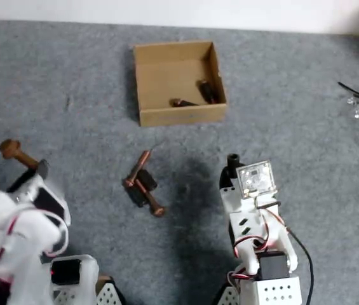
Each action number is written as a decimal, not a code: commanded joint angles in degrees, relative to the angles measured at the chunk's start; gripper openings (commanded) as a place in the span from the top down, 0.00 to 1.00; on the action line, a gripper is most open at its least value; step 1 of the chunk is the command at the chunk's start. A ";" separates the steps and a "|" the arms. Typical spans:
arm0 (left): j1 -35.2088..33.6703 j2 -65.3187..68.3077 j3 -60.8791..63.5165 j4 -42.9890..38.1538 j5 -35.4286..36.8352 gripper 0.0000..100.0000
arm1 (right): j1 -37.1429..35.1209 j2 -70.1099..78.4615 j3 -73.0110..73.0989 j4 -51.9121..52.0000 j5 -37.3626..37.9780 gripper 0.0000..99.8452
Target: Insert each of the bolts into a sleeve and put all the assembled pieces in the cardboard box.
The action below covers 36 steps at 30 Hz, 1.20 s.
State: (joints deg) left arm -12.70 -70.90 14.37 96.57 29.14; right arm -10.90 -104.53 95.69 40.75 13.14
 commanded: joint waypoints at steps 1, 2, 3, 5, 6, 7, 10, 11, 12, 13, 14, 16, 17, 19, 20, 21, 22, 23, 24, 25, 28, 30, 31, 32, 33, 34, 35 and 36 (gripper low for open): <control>1.10 -11.74 14.02 -4.66 -1.05 1.00 | 0.66 -0.75 2.95 -2.24 -0.09 1.00; 1.10 -14.37 17.80 -5.71 -1.05 1.00 | 0.66 -0.75 2.95 -2.24 -0.09 1.00; 1.10 -17.10 21.32 -7.03 -1.05 1.00 | 0.66 -0.75 2.95 -2.24 -0.09 1.00; 1.19 -22.37 27.30 -11.52 -1.14 1.00 | 0.66 -0.75 2.95 -2.24 -0.09 1.00; 1.19 -25.19 29.85 -13.54 -1.14 1.00 | 0.66 -0.75 2.95 -2.24 -0.09 1.00; 1.19 -28.00 32.04 -15.38 -1.14 1.00 | 0.66 -0.75 2.95 -2.24 -0.09 1.00; 1.19 -34.95 37.14 -20.40 -1.14 1.00 | 0.66 -0.75 3.03 -2.24 -0.09 1.00; 1.19 -35.03 37.85 -21.36 -1.14 1.00 | 0.66 -0.75 3.03 -2.24 -0.09 1.00; 1.19 -34.24 38.55 -22.24 -1.14 1.00 | 0.66 -0.75 3.03 -2.24 -0.09 1.00; 1.19 -33.45 39.52 -23.12 -1.05 1.00 | 0.66 -0.75 3.03 -2.24 -0.09 1.00; 1.27 -32.75 40.48 -24.62 -0.88 1.00 | 0.66 -0.75 3.03 -2.24 -0.09 1.00; 3.21 -32.48 43.12 -29.54 -0.88 1.00 | 0.66 -0.75 3.03 -2.24 -0.09 1.00; 4.88 -32.48 44.88 -32.62 -0.88 1.00 | 0.66 -0.75 3.03 -2.24 -0.09 1.00; 9.27 -32.48 48.92 -39.56 -0.79 1.00 | 0.66 -0.75 3.12 -2.24 -0.09 1.00; 11.91 -32.48 51.65 -43.43 -0.70 1.00 | 0.66 -0.75 3.12 -2.24 -0.09 1.00; 14.55 -32.48 54.73 -47.74 -0.70 1.00 | 0.66 -0.75 3.12 -2.24 -0.09 1.00; 16.75 -32.48 57.89 -51.96 -0.70 1.00 | 0.66 -0.75 3.12 -2.24 -0.09 1.00; 18.51 -32.48 60.88 -55.91 -0.70 1.00 | 0.66 -0.75 3.12 -2.24 -0.09 1.00; 19.74 -32.48 63.69 -59.43 -0.70 1.00 | 0.66 -0.75 3.12 -2.24 -0.09 1.00; 20.09 -32.48 66.68 -62.59 -0.70 1.00 | 0.66 -0.75 3.12 -2.24 -0.09 1.00; 20.09 -32.48 75.38 -70.59 -0.70 1.00 | 0.57 -0.75 3.12 -2.42 -0.09 1.00; 20.09 -32.48 80.13 -73.76 -0.79 1.00 | 0.48 -0.75 3.03 -2.42 -0.09 1.00; 20.09 -32.48 81.98 -74.73 -0.88 1.00 | 0.48 -0.75 3.03 -2.42 -0.09 1.00; 20.09 -32.48 83.03 -75.08 -0.97 1.00 | 0.40 -0.75 2.95 -2.42 -0.09 1.00; 20.09 -32.48 82.86 -74.99 -0.97 1.00 | 0.40 -0.75 2.95 -2.42 -0.09 1.00; 20.09 -32.48 82.68 -74.64 -1.05 1.00 | 0.40 -0.75 2.95 -2.42 -0.09 1.00; 20.09 -32.48 82.68 -74.64 -1.05 1.00 | 0.40 -0.75 2.95 -2.24 -0.09 1.00; 20.09 -32.48 82.77 -74.73 -1.05 1.00 | 0.40 -0.75 2.95 -2.24 -0.09 1.00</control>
State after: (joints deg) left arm 6.55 -103.69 95.78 23.87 28.35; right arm -10.90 -104.53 95.69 40.75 13.14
